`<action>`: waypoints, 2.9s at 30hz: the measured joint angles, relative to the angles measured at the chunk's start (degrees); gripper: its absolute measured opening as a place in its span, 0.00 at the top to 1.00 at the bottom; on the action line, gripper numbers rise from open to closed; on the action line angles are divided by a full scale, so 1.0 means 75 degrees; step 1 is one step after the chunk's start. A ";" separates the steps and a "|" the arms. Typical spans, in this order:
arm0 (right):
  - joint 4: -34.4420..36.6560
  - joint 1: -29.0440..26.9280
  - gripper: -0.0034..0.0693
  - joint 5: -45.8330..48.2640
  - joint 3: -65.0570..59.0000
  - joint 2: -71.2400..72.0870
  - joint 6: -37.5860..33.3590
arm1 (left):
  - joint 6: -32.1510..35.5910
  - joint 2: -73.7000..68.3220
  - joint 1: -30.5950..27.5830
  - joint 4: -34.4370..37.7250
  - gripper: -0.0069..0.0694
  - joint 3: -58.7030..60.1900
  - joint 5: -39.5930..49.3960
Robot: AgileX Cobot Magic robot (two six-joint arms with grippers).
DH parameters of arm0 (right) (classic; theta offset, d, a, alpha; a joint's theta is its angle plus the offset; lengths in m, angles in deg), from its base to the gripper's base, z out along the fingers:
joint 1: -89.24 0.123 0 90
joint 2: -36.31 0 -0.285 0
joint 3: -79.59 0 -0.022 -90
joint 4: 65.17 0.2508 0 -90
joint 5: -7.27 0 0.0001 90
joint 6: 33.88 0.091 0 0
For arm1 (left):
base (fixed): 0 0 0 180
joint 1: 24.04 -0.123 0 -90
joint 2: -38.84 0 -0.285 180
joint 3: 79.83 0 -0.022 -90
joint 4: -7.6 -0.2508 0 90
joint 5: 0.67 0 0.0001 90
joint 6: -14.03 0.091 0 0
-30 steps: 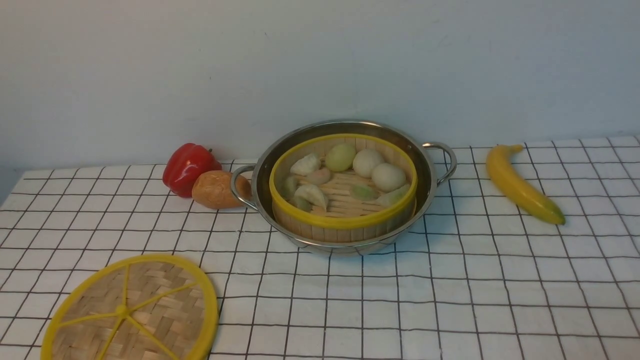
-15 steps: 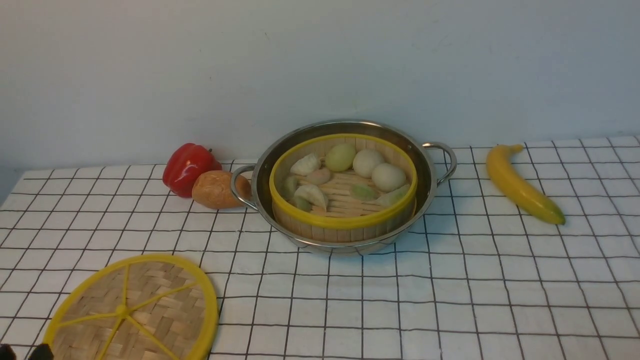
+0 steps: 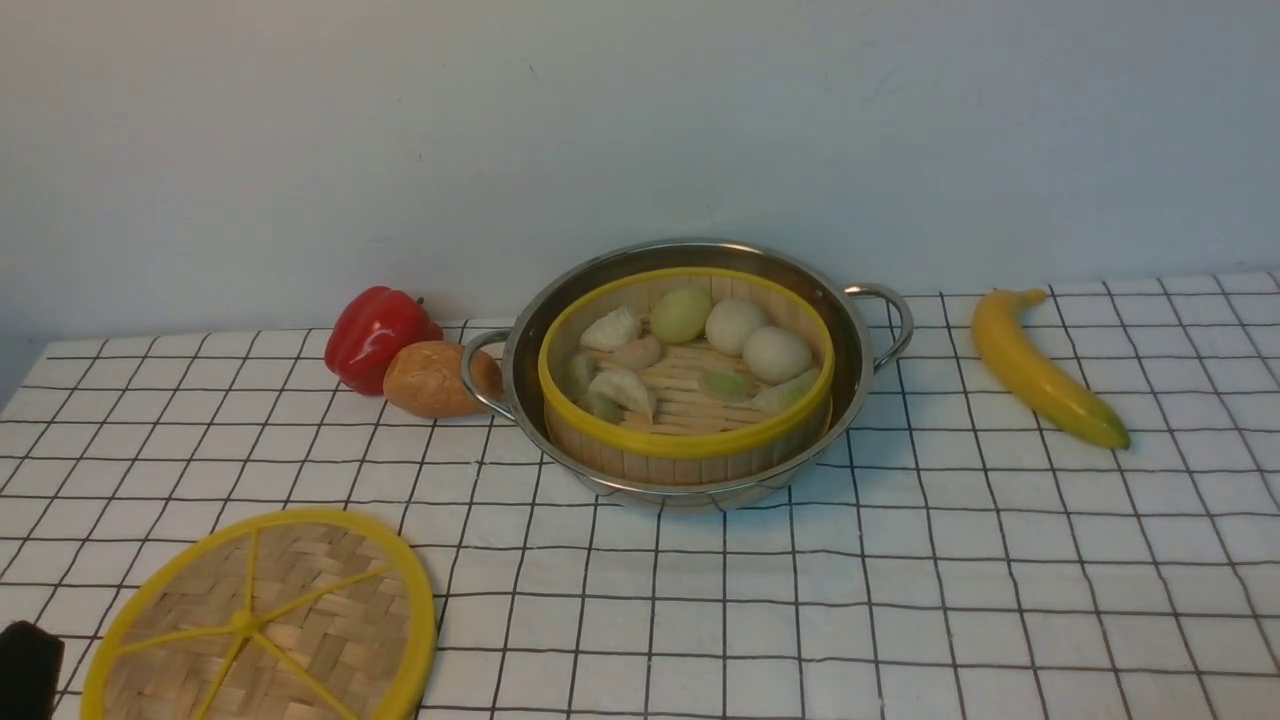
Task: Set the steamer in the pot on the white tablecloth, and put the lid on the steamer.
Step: 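Grasp the bamboo steamer lid lying on the table by its centre knob, then place the yellow bamboo steamer lid onto the steamer in the pot with the left gripper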
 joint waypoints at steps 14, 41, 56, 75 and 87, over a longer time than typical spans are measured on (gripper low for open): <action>0.0000 0.0000 0.62 0.0000 0.0000 0.0000 0.0000 | 0.1155 -0.5165 0.0000 -0.1485 0.57 -0.4871 0.5796; 0.0000 0.0000 0.62 -0.0001 0.0000 0.0000 0.0000 | 0.3131 -1.2447 0.0000 -0.2113 0.57 -0.6465 0.4762; -0.0009 0.0000 0.62 -0.0001 0.0000 0.0000 0.0000 | 0.2364 -1.2557 0.0000 -0.2781 0.65 -0.6465 0.4371; -0.0009 0.0000 0.62 -0.0008 0.0000 0.0000 0.0000 | 0.2753 -1.2579 0.0000 -0.2602 0.75 -0.6969 0.5174; -0.0009 0.0000 0.62 -0.0008 0.0000 0.0000 0.0000 | 0.5398 -1.1691 0.0007 0.0016 0.75 -0.9982 0.7251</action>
